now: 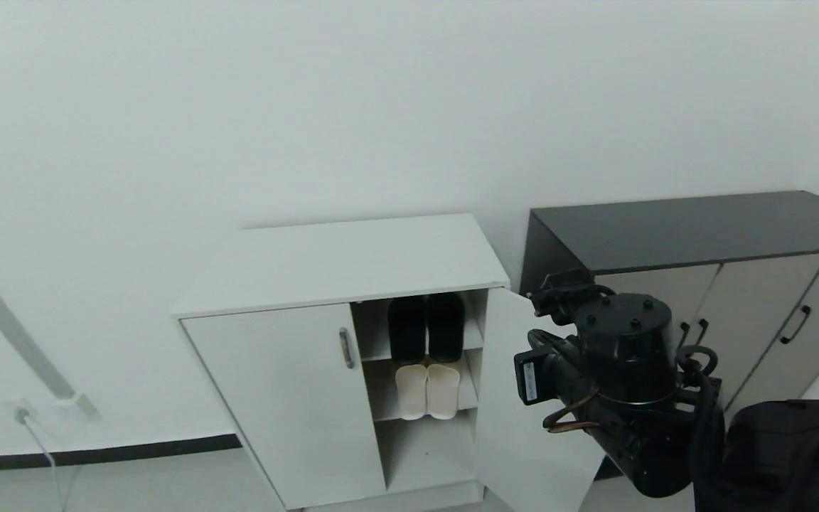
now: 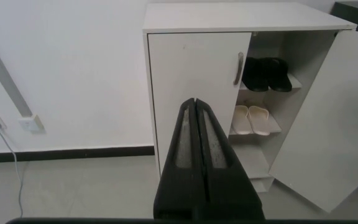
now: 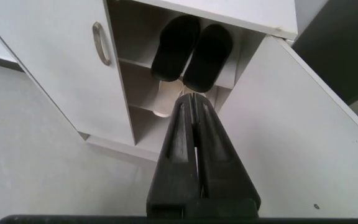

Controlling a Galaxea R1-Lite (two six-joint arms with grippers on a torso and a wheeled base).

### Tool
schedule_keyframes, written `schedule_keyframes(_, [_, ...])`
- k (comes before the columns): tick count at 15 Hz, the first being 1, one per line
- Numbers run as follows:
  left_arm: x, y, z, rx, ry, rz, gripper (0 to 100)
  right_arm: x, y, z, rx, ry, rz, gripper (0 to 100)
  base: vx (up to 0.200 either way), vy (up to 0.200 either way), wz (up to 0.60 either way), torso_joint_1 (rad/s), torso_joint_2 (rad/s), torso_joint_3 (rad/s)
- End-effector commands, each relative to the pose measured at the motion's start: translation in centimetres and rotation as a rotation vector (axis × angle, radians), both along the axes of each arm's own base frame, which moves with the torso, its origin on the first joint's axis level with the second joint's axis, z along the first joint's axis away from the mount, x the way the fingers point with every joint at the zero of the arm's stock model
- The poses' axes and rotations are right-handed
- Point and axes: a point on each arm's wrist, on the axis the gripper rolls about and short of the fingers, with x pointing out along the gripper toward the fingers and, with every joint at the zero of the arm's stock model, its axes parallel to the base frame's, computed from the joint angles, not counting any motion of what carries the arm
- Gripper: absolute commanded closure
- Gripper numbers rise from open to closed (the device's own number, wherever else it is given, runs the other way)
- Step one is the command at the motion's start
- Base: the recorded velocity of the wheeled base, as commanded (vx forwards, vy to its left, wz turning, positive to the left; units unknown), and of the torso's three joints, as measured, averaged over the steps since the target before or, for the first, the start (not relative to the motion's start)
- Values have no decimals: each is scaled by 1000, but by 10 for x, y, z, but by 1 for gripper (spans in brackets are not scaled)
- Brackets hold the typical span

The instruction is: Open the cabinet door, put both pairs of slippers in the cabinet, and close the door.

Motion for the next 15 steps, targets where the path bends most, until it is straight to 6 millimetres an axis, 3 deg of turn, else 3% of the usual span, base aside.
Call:
schedule_keyframes(1, [0, 0, 0, 0, 1, 1, 100, 1, 0, 0, 1, -1, -1, 100, 0, 0, -600, 7, -2, -2])
schedule_keyframes(11, [0, 0, 0, 0, 1, 1, 100, 2, 1, -3, -1, -15, 2, 100, 0, 0, 0, 0, 0, 0])
schedule_keyframes(15, [0, 0, 0, 0, 1, 1, 100, 2, 1, -2, 2, -17, 1, 100, -200, 0, 0, 6, 2, -1])
